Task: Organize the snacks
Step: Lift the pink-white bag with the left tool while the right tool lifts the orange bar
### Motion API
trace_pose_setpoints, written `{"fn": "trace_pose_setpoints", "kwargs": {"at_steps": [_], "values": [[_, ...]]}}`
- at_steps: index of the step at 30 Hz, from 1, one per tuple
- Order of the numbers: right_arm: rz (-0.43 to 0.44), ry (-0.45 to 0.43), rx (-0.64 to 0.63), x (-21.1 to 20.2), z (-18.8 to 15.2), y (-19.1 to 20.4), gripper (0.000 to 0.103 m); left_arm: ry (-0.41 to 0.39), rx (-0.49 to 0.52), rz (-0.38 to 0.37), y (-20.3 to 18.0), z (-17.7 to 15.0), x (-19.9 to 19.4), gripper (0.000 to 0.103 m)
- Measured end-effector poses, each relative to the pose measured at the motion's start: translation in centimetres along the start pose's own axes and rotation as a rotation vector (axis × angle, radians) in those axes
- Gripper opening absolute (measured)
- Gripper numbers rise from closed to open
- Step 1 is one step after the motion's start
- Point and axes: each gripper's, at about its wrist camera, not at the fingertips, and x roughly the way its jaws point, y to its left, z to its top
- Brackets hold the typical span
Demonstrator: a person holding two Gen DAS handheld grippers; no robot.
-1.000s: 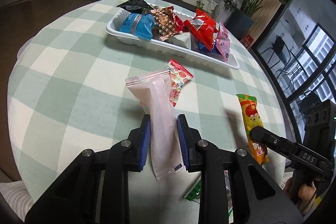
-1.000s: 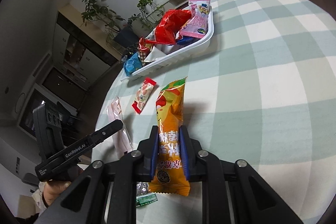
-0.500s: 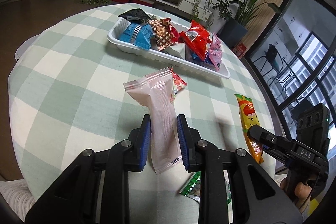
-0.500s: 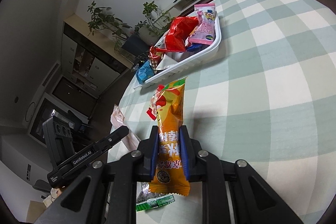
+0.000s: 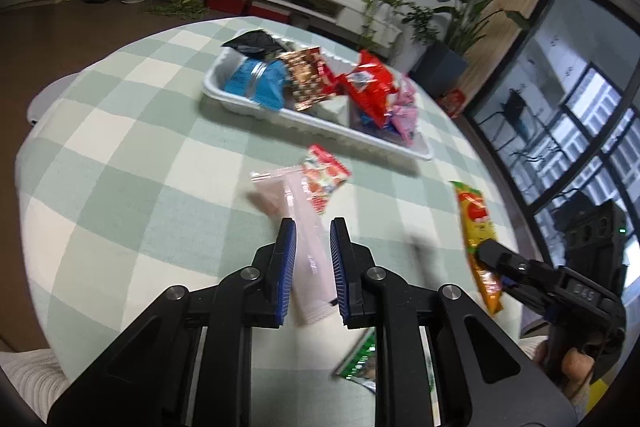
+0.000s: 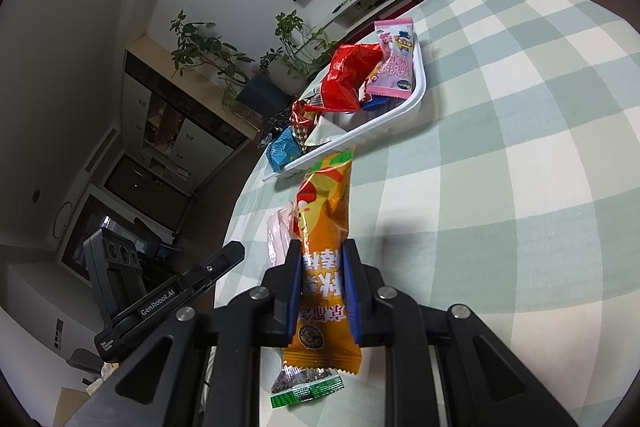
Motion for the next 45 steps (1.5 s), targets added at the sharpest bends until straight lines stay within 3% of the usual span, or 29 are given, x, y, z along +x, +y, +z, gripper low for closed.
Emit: {"fn": "trace_pose_setpoints", "kwargs": {"at_steps": [5,7,8,9,11,22,27,37,41,45], "values": [[-0.006,0.005,-0.001,0.3,0.0,0.0,0.021,0.044,0.019,0.049,-0.2,0.0,1.4,0.018],[-0.010,0.006,-0.002,0.3,-0.1,-0.1,0.021,0.061,0.021,0.074,-0.2,-0.1,2.1,0.024],[-0.011,0.008,-0.005,0.4,-0.1,0.0,0.021,0.067,0.019,0.082,-0.2,-0.1,2.5,0.031],[-0.014,0.007,-0.007,0.4,-0.2,0.0,0.021,0.075,0.016,0.085,-0.2,-0.1,2.9,0.046],[-0.022,0.009,-0.017,0.4,-0.2,0.0,0.021,0.078,0.001,0.079,-0.2,-0.2,3.3,0.056],[-0.041,0.012,-0.018,0.6,-0.2,-0.4,0.023,0.097,0.091,0.156,-2.1,-0.5,5.7,0.056],[-0.040,0.022,-0.008,0.8,-0.3,-0.6,0.024,0.086,0.132,0.180,-2.4,-0.5,6.1,0.028],[-0.119,0.043,-0.054,1.7,-0.5,-0.1,0.024,0.068,0.085,0.138,-1.4,-0.4,5.6,0.022],[-0.185,0.056,-0.098,2.8,-0.3,0.6,0.040,0.070,0.084,0.136,-1.3,-0.5,5.6,0.022],[-0.279,0.092,-0.135,4.2,-0.4,0.6,0.046,0.072,0.083,0.131,-1.4,-0.5,5.5,0.022]]}}
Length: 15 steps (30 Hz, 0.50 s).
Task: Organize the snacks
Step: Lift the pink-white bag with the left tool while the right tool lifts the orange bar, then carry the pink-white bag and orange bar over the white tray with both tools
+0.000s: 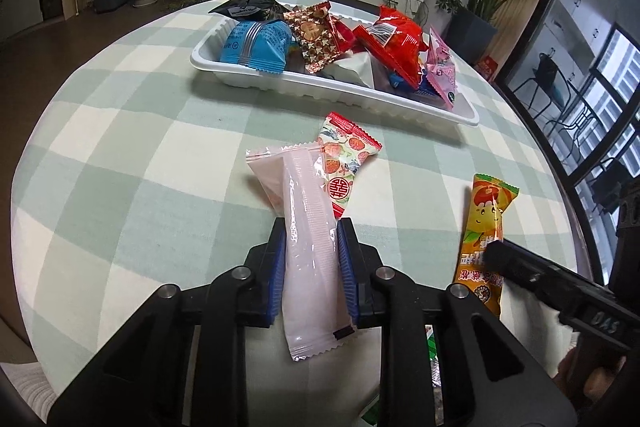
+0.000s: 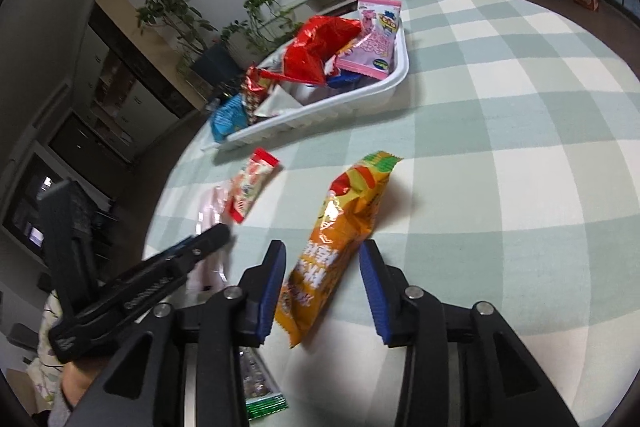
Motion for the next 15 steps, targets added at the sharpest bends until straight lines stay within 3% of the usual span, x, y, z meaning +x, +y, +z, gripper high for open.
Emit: {"fn": "trace_pose_setpoints", "kwargs": {"at_steps": [4,6,7,15], "values": [[-0.053,-0.013,-0.079,0.4,0.1,0.9,0.044,-0.001,0.000,0.001,0.0,0.0,0.0,0.022],[-0.063,-0.011,-0.111,0.9,0.1,1.1,0.032,0.000,-0.003,-0.002,0.0,0.0,0.0,0.022],[-0.041,-0.006,-0.102,1.0,0.1,0.9,0.026,0.000,-0.005,-0.005,0.1,0.0,0.0,0.022],[0.192,0.006,0.060,0.2,-0.1,-1.2,0.025,-0.019,-0.054,-0.065,1.0,-0.1,-0.9,0.022]]}}
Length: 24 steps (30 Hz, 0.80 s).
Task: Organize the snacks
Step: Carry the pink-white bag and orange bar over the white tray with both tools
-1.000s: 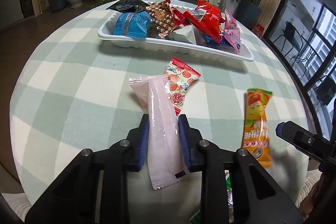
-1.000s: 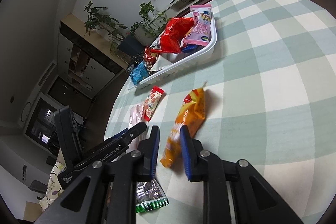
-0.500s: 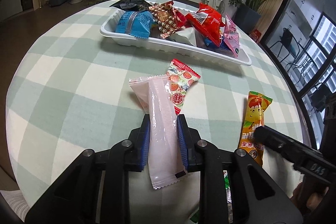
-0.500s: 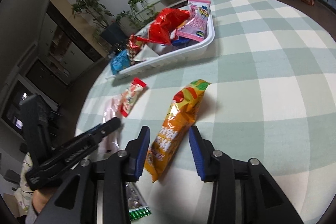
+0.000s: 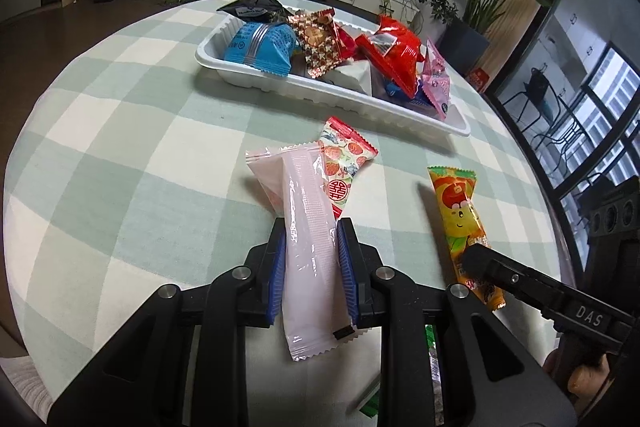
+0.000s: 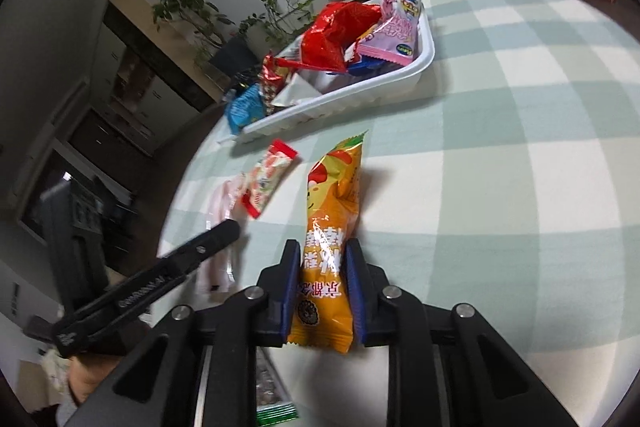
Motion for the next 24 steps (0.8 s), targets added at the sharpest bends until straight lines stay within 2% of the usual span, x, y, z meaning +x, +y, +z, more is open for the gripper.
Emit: {"fn": "trace_pose_setpoints", "kwargs": {"at_steps": [2,9,17,24], "values": [[0.061,-0.013,0.032,-0.5,0.0,-0.1,0.025,-0.003,-0.013,-0.018,0.2,0.0,-0.4,0.022],[0.176,-0.017,0.100,-1.1,0.2,0.4,0.025,-0.034,-0.048,-0.083,0.5,0.7,-2.3,0.022],[0.211,-0.030,0.095,-1.2,2.2,1.9,0.025,-0.063,-0.080,-0.147,0.6,2.4,-3.9,0.022],[0.220,-0.042,0.074,-0.8,4.9,3.0,0.025,-0.077,-0.076,-0.169,0.4,4.9,-4.2,0.022]]}}
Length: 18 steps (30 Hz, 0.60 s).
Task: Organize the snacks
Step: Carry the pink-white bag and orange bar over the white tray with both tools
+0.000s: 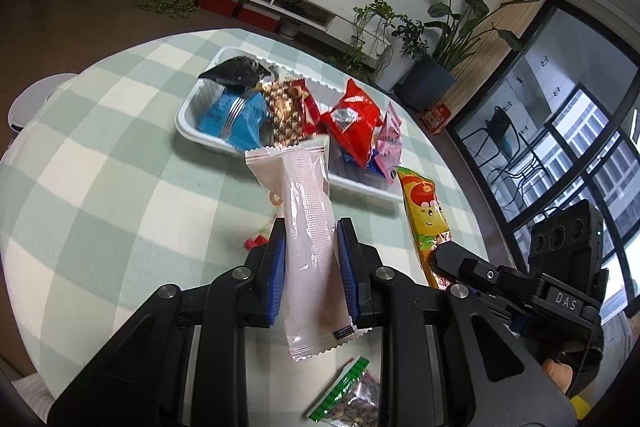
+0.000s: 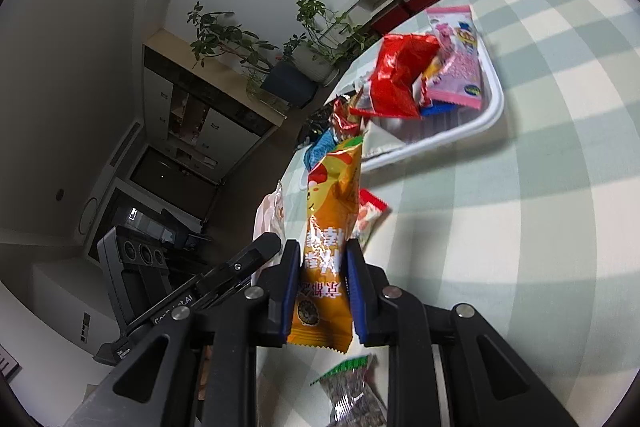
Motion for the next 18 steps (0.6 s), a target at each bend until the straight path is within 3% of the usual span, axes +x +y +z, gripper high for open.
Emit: {"fn": "trace_pose_setpoints", "kwargs": {"at_steps": [18], "values": [[-0.020,0.002,-0.039,5.0,8.2,1.4,0.025,-0.009,0.061,0.036,-0.4,8.8,3.9,0.022]]}}
